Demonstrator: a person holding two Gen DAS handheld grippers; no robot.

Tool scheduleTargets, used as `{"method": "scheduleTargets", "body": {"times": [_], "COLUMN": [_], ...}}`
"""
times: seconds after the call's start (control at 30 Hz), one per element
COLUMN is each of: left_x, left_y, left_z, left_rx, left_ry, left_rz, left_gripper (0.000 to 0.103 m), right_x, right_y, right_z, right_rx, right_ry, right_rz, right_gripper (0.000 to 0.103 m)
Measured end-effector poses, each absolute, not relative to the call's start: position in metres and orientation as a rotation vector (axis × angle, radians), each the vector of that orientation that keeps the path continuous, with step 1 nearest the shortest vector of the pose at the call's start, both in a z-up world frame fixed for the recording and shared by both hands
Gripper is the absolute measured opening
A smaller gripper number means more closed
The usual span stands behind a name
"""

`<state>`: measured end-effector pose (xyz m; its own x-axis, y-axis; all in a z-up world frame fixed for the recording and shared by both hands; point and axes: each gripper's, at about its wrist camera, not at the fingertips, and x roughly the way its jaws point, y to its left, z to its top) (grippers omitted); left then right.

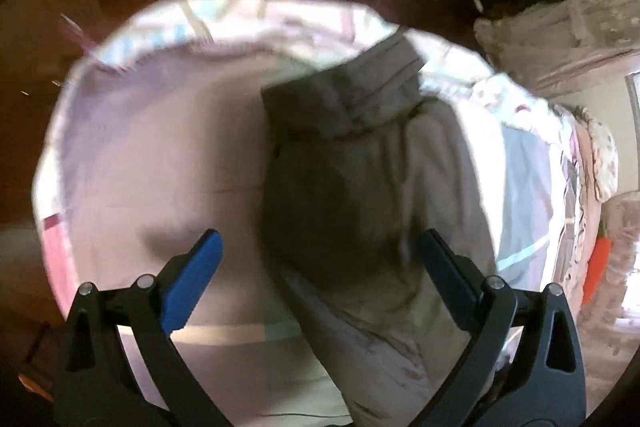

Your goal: Fold large clothes

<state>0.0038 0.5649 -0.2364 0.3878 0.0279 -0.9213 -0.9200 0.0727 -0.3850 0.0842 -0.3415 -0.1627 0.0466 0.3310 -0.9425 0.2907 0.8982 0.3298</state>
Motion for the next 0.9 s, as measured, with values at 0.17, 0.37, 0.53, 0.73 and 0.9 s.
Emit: {"method": "scheduleTargets", "body": {"times": [0.17, 0.37, 0.53, 0.73, 0.9], "left_x": [0.027, 0.083, 0.134, 0.141, 0.124], "left_y": [0.556, 0.496, 0.362, 0.147, 0.066], "left_z": [-0.242, -0.140, -0.074, -0.058, -0.046], "left_rx": [-1.372, -1.137, -0.804, -0.402, -0.109], "left_ry": [0.835, 0.688, 0.775, 0.981, 0.972], "left_rz": [0.721, 0.407, 0.035, -0.575, -0.662], "left_gripper": [0.010, 0.007, 0.008, 0.012, 0.064], "right_x": [0.087, 0.111, 0.109, 0.111, 0.116], "right_y": [-0.333, -0.319, -0.306, -0.289, -0.290], "right_z": [-0.172, -0.181, -0.184, -0.190, -0.196], "right_rx": [0.503, 0.518, 0.522, 0.518, 0.554], "right_ry": [1.564, 1.569, 1.565, 1.564, 1.564], "right_rz": [0.058, 0.047, 0.055, 0.045, 0.013], "right_gripper": [0.093, 0.093, 0.093, 0.093, 0.093]}}
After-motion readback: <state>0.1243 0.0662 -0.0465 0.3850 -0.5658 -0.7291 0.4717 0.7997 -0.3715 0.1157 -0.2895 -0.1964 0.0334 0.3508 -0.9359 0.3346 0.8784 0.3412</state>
